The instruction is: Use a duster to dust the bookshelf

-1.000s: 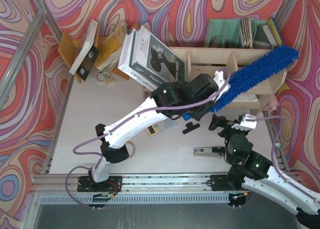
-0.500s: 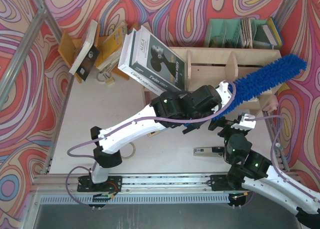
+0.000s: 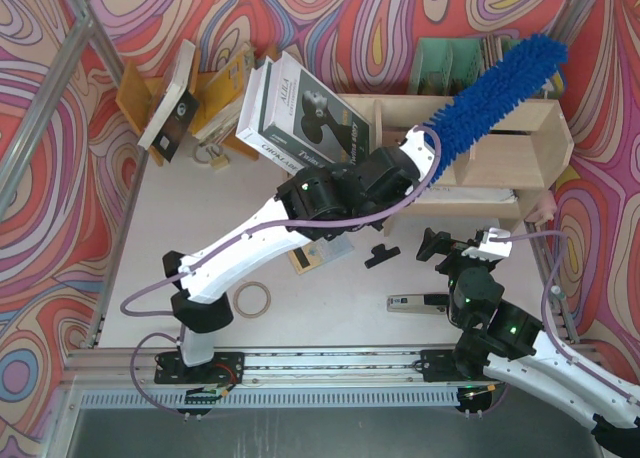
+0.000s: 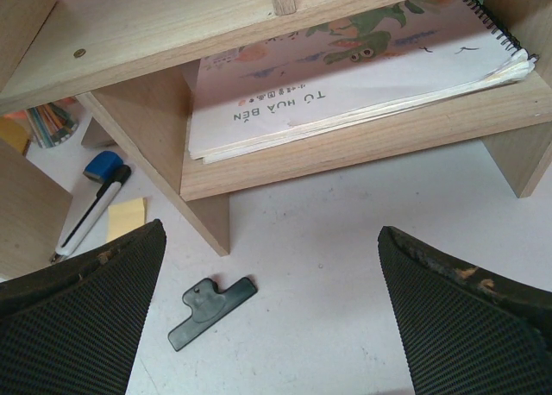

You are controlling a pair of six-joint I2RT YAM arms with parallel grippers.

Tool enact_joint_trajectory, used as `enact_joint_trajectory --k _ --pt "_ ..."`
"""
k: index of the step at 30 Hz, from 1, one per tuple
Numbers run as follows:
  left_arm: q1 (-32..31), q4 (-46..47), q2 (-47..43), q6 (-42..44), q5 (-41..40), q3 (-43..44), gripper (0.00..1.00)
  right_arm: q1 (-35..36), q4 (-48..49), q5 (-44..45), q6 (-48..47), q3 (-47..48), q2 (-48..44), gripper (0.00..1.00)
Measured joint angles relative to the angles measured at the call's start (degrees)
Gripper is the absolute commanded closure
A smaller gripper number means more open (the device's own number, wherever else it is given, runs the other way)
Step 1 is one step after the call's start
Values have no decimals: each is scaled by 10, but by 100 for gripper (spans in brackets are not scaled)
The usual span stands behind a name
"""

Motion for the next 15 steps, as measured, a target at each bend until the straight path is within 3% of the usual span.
enact_joint_trajectory --k 15 --pt "27 -30 63 -32 71 41 100 0 -1 0 0 0 0 1"
